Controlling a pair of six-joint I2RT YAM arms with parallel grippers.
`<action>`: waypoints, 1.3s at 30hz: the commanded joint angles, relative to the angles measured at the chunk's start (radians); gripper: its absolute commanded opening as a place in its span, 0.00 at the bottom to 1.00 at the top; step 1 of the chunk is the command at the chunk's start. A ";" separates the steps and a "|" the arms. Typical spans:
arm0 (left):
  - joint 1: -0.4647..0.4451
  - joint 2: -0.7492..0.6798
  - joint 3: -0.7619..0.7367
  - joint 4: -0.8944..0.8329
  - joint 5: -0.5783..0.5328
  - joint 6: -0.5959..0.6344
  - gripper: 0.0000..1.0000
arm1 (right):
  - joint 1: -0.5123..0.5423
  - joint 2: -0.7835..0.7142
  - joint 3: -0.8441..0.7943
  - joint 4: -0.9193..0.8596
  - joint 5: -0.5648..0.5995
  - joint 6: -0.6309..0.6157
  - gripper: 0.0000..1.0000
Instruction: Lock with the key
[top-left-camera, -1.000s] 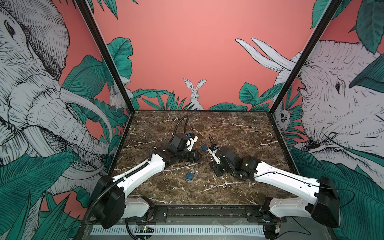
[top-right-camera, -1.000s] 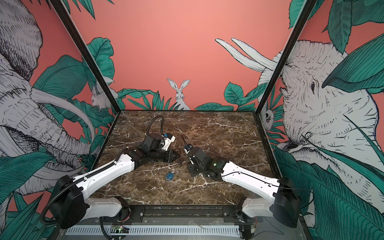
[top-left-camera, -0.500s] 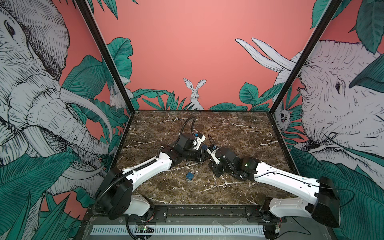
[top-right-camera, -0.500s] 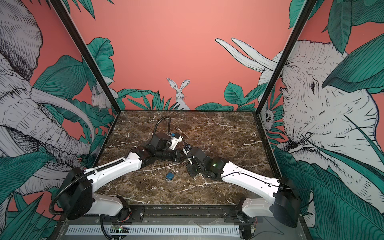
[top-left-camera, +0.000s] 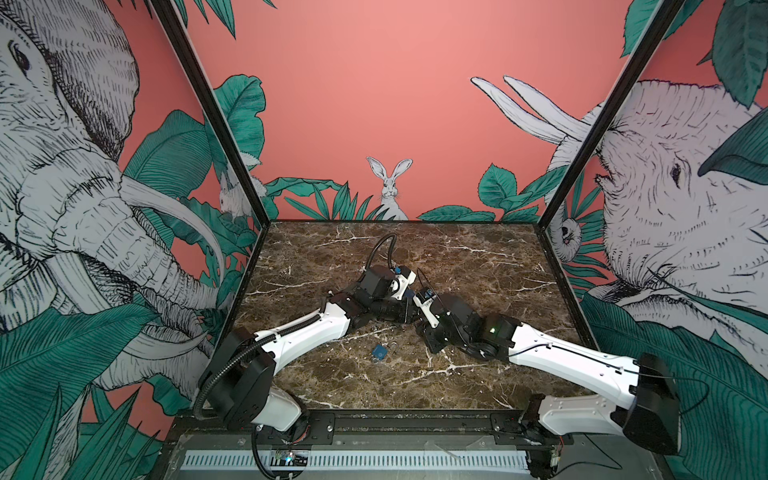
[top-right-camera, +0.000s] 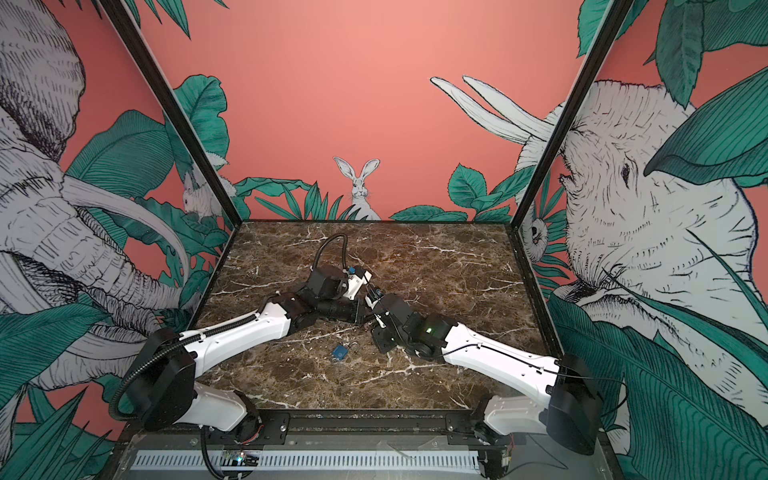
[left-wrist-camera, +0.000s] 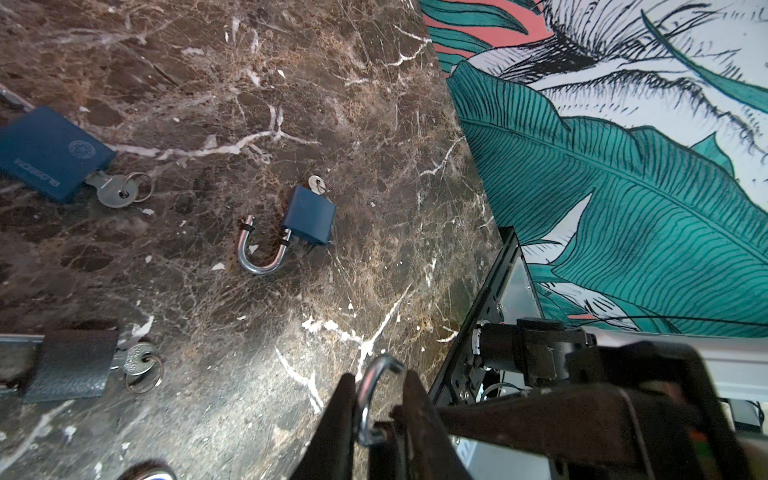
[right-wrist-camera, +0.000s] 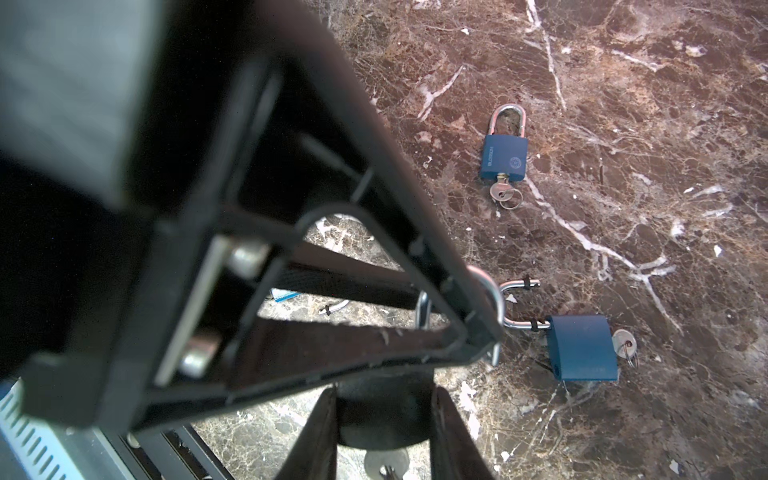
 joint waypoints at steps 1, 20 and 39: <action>-0.007 0.008 0.031 0.035 0.019 -0.009 0.22 | 0.008 -0.014 0.003 0.034 0.002 -0.002 0.21; -0.009 0.027 0.011 0.076 0.004 -0.045 0.00 | 0.009 -0.030 0.001 0.037 -0.005 0.017 0.22; -0.010 -0.082 0.040 0.075 -0.220 -0.204 0.00 | -0.133 -0.435 -0.234 0.204 -0.063 0.030 0.54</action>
